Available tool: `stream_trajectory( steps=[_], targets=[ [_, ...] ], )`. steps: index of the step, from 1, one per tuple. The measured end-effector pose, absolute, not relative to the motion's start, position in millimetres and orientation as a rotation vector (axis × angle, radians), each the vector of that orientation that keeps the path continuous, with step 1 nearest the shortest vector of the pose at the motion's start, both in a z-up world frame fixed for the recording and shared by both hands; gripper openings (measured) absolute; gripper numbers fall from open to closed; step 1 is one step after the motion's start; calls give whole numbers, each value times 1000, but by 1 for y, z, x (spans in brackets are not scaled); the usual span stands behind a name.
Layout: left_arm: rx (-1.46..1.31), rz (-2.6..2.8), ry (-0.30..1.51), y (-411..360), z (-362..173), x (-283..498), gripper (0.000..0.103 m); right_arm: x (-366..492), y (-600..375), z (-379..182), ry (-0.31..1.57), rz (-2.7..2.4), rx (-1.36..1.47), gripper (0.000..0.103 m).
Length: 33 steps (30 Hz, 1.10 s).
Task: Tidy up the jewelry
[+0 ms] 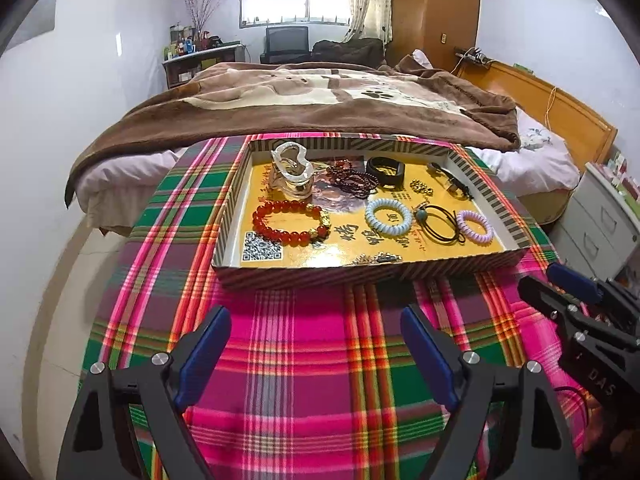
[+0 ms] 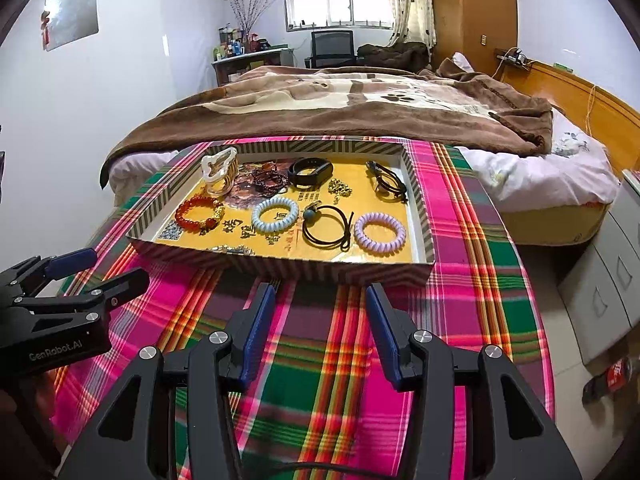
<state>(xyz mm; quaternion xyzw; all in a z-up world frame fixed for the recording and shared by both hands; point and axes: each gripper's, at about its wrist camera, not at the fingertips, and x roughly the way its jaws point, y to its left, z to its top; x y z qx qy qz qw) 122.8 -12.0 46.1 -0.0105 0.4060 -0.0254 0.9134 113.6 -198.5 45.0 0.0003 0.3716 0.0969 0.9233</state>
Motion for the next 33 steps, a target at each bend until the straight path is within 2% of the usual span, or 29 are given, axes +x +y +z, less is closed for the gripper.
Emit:
stream_trajectory(
  steps=[33],
  targets=[
    [-50, -18, 835, -4, 47, 113, 86, 104, -193, 47, 759, 193, 2, 48]
  ],
)
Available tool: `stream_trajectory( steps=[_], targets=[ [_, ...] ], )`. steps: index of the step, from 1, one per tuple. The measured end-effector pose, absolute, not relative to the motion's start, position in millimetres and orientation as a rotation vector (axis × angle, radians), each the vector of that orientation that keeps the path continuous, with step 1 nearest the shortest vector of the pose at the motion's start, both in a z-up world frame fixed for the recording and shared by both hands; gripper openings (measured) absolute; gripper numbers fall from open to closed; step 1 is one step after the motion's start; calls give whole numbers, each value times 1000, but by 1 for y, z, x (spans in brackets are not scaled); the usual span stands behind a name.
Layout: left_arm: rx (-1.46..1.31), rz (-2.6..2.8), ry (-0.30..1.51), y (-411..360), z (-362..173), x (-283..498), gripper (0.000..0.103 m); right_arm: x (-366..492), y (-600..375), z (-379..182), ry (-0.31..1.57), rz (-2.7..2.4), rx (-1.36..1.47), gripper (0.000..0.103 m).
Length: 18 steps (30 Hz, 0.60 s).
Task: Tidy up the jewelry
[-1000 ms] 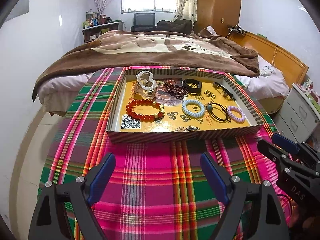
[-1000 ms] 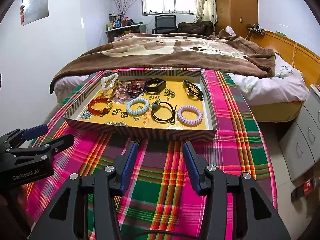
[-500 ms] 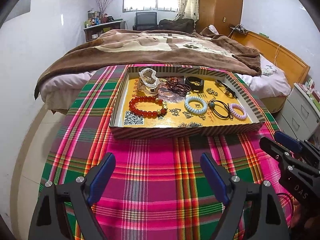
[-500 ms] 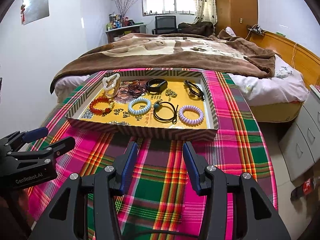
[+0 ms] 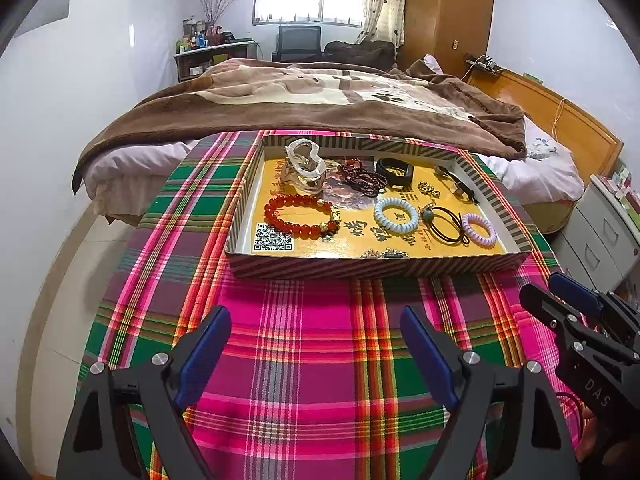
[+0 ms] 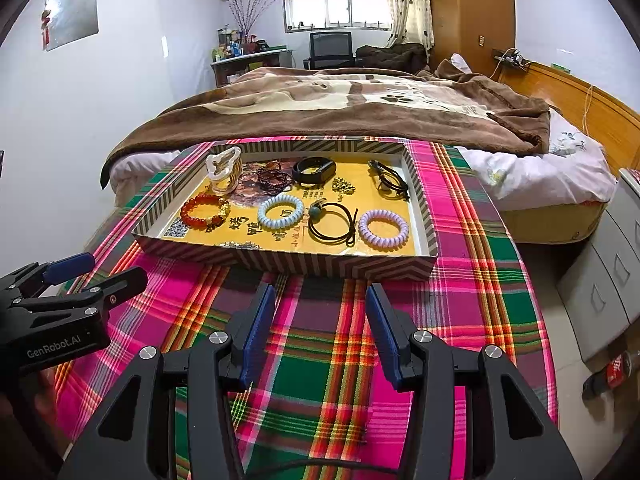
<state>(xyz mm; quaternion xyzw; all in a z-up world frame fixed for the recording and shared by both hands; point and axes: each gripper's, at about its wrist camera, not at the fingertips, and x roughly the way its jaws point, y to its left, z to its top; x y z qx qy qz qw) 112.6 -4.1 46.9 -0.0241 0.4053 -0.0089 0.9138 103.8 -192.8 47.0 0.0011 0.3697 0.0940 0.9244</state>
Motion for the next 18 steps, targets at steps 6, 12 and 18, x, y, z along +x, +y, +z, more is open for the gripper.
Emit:
stream_trajectory(
  steps=[6, 12, 18],
  targets=[
    [-40, -2, 834, -4, 47, 113, 86, 103, -192, 47, 757, 191, 5, 48],
    [-35, 3, 829, -4, 47, 112, 86, 103, -191, 46, 759, 193, 6, 48],
    [-40, -2, 825, -5, 48, 112, 86, 103, -191, 46, 757, 188, 10, 48]
  ],
)
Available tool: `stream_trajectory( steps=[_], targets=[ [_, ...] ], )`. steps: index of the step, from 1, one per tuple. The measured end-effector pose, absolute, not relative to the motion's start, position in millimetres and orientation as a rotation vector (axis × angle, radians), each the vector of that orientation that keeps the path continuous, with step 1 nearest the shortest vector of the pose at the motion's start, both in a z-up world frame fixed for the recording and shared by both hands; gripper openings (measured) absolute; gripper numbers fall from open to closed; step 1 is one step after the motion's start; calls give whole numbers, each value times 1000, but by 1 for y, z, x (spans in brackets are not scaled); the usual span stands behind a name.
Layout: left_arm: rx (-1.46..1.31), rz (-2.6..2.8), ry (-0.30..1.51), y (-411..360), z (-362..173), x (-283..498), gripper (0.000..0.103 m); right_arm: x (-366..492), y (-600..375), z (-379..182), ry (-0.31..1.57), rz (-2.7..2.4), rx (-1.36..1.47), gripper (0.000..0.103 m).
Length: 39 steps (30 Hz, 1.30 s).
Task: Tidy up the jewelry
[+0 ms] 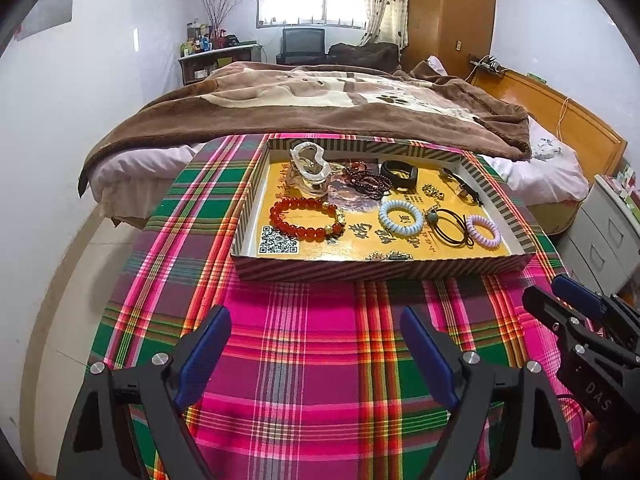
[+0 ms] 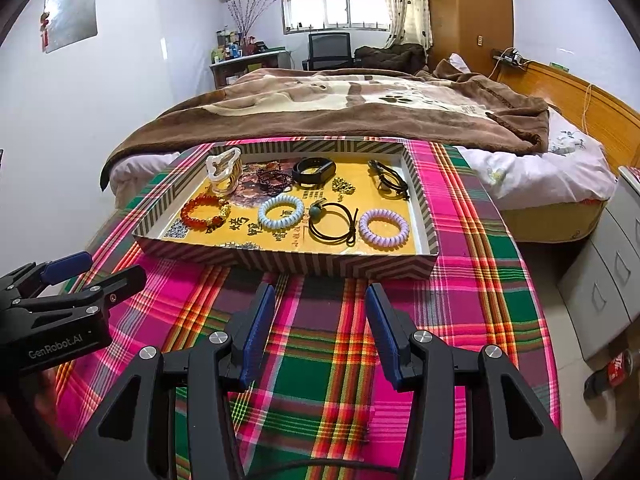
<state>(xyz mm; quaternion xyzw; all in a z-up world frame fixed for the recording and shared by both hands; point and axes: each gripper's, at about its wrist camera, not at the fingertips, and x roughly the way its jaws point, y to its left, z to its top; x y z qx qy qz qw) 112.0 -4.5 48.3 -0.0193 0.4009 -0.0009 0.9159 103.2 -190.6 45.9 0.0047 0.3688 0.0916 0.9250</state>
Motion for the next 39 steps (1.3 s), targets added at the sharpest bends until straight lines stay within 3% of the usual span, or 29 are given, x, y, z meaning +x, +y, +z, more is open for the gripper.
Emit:
stream_trajectory(
  steps=[39],
  targets=[
    [-39, 13, 829, -3, 46, 111, 86, 103, -189, 43, 761, 189, 10, 48]
  ],
)
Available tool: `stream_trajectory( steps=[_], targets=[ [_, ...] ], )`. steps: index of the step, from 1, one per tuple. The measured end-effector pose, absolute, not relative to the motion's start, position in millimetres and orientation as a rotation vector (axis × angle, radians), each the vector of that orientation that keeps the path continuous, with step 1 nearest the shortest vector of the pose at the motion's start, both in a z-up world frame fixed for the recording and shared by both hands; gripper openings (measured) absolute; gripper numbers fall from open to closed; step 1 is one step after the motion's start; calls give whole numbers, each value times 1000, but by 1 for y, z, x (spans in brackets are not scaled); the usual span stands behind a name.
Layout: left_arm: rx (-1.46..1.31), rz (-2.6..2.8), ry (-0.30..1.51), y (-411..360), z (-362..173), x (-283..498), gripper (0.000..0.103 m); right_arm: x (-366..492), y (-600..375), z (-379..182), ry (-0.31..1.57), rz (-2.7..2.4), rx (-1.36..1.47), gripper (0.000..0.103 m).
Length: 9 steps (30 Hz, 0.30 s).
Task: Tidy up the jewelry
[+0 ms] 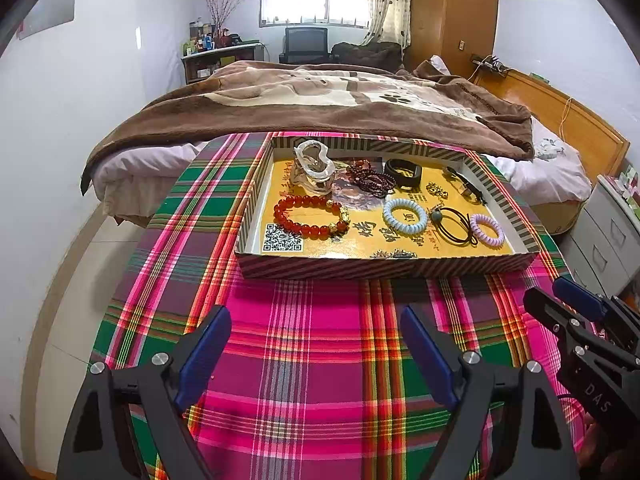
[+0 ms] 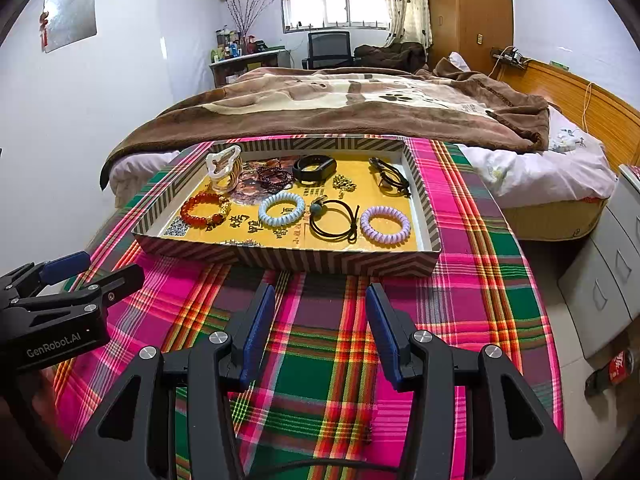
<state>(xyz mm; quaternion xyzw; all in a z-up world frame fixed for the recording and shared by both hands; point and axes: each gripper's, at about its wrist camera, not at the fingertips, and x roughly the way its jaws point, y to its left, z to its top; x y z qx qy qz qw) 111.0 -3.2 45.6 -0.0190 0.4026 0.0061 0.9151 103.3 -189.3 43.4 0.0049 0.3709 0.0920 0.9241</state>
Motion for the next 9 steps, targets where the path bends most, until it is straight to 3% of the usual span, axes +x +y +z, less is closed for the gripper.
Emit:
stream_trajectory(
  steps=[9],
  targets=[
    [-40, 17, 832, -1, 45, 110, 86, 103, -189, 43, 761, 189, 10, 48]
  ],
)
